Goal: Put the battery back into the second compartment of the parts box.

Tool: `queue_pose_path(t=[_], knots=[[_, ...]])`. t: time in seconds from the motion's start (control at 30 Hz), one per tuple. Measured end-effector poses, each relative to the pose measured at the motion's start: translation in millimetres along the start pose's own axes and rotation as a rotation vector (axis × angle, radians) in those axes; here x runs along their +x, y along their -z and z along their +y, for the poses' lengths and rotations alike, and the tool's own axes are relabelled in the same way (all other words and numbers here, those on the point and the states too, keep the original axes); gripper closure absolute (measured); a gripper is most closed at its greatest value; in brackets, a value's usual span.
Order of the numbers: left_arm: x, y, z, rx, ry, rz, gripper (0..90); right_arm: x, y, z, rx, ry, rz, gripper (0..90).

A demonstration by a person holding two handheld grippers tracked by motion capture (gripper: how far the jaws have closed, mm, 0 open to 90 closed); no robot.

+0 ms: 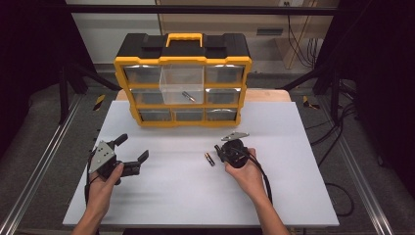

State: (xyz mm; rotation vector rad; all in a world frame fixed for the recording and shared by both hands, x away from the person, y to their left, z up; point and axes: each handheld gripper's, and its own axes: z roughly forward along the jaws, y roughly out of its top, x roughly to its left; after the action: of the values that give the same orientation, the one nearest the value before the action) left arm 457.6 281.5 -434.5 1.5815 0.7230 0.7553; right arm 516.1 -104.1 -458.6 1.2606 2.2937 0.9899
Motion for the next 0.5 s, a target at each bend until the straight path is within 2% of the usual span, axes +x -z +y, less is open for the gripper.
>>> queue_pose_path(t=[0.37,0.5], knots=[[-0.8,-0.1,0.0,0.001,-0.002,-0.002,2.6,-15.6,16.2,-1.9,-0.096,-0.049,-0.001,77.2],[-0.7,-0.3,-0.2,0.003,-0.003,-0.001,2.6,-19.6,20.4,-1.3,-0.125,-0.048,0.001,77.2]])
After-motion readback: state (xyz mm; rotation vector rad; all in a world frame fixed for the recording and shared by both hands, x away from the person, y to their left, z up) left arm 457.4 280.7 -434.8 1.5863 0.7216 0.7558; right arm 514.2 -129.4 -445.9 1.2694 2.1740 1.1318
